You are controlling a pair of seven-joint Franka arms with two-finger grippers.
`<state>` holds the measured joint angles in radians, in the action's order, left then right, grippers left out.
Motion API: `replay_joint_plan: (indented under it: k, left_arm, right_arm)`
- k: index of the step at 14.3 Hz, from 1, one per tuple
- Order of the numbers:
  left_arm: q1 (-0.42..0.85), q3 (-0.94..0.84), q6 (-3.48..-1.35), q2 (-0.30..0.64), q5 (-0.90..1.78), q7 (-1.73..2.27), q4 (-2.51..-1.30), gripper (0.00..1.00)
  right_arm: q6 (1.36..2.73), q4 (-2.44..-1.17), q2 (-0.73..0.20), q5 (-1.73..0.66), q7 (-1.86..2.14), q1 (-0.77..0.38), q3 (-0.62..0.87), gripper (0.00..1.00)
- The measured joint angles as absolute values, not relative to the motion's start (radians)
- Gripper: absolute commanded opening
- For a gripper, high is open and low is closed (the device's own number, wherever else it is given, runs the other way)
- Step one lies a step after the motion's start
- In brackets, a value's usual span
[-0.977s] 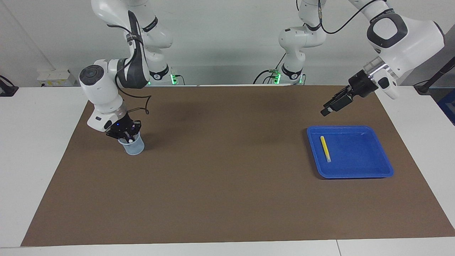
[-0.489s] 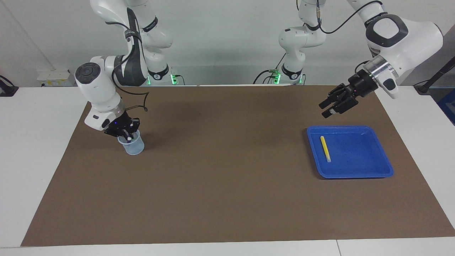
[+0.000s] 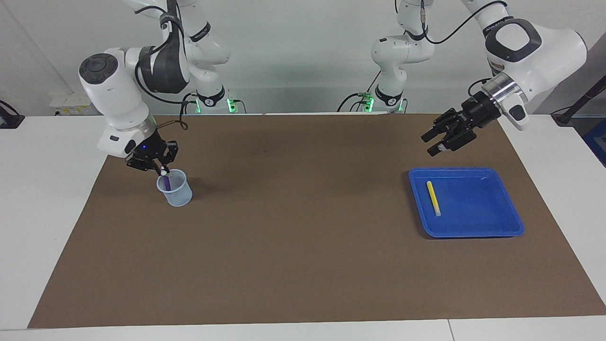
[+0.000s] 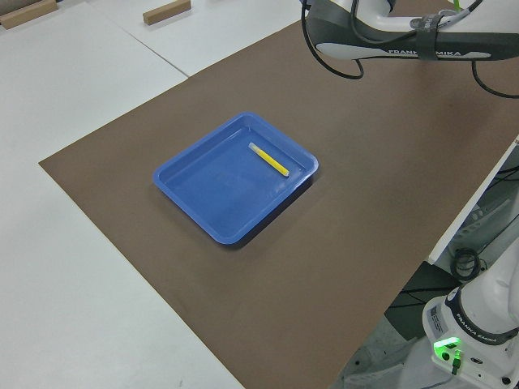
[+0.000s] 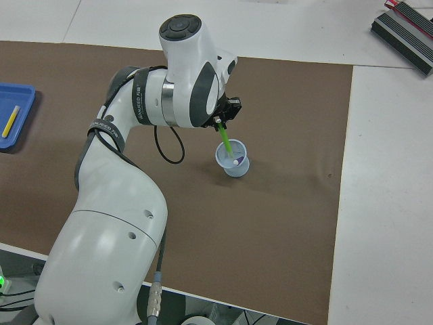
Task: Right arm passes pens to left for tray arrangement
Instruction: 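Raise the left gripper while the right gripper grasps the green pen, then lift the green pen with the right gripper while the left gripper approaches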
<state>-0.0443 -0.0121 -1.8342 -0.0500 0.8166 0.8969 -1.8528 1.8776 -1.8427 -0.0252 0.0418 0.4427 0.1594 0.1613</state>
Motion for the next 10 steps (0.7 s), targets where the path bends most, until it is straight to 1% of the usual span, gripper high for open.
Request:
replay_joint_plan:
  k: [3,6,10]
  left_arm:
    - [-0.044,-0.013,-1.836,-0.056,0.817,0.898,-1.853,0.83]
    - [-0.044,-0.013,-1.836,-0.057,0.818,0.901,-1.853,0.83]
    - [-0.044,-0.015,-1.843,-0.059,0.818,0.942,-1.854,0.83]
  right_arm:
    - [1.839,-1.767,-0.022,0.046,0.446,0.107,0.174,0.0]
    - [1.839,-1.743,-0.022,0.034,0.356,0.033,0.179,0.0]
    - [1.874,-1.737,-0.023,-0.16,0.124,0.013,0.197,0.0]
